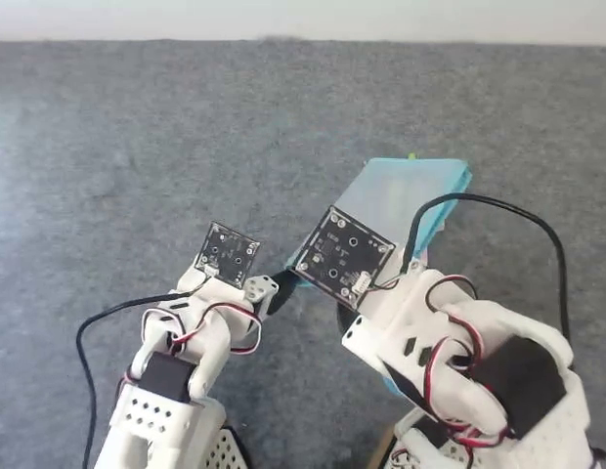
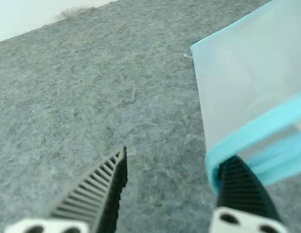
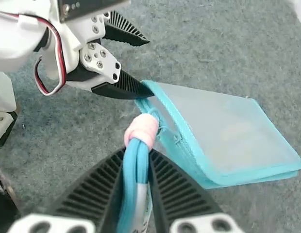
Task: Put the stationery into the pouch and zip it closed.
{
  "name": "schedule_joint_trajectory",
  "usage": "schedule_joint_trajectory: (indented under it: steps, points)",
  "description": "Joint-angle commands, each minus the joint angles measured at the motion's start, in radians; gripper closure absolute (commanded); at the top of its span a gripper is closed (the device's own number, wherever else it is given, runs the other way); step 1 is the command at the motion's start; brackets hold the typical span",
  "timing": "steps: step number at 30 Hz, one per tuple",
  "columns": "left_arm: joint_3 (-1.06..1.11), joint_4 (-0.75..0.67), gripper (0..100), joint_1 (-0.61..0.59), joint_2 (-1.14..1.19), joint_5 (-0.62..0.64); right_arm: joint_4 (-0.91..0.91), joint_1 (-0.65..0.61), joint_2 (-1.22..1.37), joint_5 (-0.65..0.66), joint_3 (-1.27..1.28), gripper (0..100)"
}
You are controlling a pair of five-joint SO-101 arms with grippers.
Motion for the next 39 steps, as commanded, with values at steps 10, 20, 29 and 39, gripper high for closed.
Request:
schedule_joint_trajectory:
  steps: [10, 20, 29, 39]
  points:
    - [-0.016, -0.034, 71, 0.012, -0.002, -0.003, -0.01, -0.079, -0.024, 0.014, 0.0, 99.3]
    - [-0.013, -0.052, 75, 0.055, -0.002, 0.023, -0.013, -0.188, -0.07, 0.035, -0.002, 99.3]
    - [-0.025, -0.051, 99, 0.021, -0.003, -0.012, 0.019, -0.117, -0.143, 0.037, 0.008, 99.3]
    - [-0.074, -0.052, 99, -0.221, -0.002, -0.015, -0.133, 0.071, -0.143, 0.043, 0.18, 99.3]
